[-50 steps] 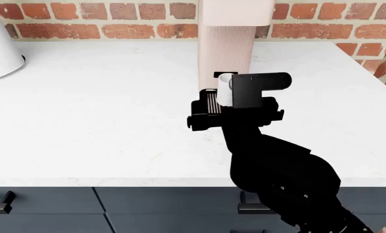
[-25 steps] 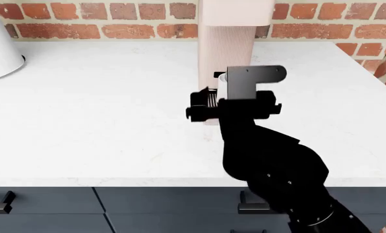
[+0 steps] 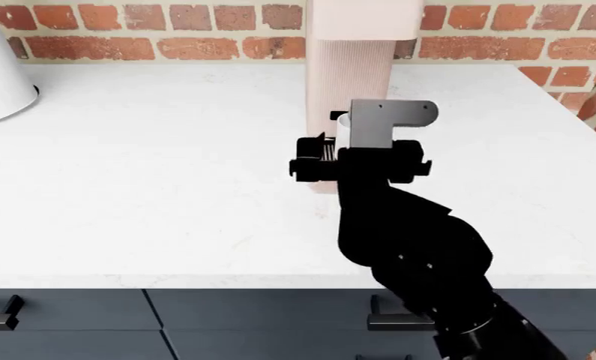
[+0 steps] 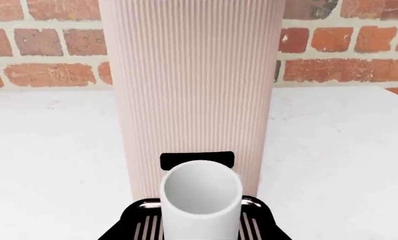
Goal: Pick the mug from under the coffee machine dispenser and place it on the counter.
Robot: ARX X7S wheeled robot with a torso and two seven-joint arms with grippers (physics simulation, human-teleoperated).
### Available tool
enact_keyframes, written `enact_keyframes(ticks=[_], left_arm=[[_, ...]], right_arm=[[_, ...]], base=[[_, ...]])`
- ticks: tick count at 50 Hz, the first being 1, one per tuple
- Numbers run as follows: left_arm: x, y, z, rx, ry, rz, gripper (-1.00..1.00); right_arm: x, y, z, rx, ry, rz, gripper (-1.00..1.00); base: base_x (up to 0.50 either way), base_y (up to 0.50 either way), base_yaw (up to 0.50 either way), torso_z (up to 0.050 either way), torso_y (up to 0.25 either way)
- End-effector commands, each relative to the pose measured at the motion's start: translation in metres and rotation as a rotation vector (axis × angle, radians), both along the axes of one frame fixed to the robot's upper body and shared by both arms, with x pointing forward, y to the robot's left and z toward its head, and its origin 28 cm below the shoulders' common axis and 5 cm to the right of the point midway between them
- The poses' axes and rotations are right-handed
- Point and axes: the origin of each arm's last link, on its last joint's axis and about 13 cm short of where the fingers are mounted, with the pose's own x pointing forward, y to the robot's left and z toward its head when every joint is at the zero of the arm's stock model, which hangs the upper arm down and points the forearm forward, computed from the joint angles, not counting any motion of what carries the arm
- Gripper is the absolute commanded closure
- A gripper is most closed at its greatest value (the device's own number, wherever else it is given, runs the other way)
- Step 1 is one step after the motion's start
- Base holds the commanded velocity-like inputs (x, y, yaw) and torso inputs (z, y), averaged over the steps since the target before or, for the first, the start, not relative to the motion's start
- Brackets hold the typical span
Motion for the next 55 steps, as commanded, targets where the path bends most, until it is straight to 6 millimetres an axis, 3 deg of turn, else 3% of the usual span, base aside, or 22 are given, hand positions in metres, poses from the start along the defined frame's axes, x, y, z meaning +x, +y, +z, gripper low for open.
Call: enact_keyframes(ticks=[1,33,34,48,55], left_arm=[[0.0,0.0,0.0,-0.002,-0.001,0.001,-1.0],[-0.001,0.001,0.0,-0.004,-0.005,0.006,-1.0],[-0.001,0.001,0.0,-0.004,-0.005,0.006,-1.0],[-0.002,0.001,0.0,-0.004,-0.005,0.007,-1.0],[-0.002,0.0,0.0,-0.004,-0.003,0.008,-1.0]], right_arm=[[0.006,0.002,-0.005,0.015,0.018,-0.007,-1.0],[0.019,0.008,-0.015,0.015,0.036,-0.033,-1.0],[0.019,0.008,-0.015,0.016,0.036,-0.033,1.0],[0.016,0.003,-0.01,0.005,0.02,-0.039,1.0],[0.004,0.002,0.007,0.001,-0.035,0.0,1.0]], base=[[0.0,0.0,0.0,0.0,0.0],[0.0,0.0,0.0,0.0,0.0],[0.0,0.0,0.0,0.0,0.0],[0.0,0.0,0.0,0.0,0.0],[0.0,0.0,0.0,0.0,0.0]])
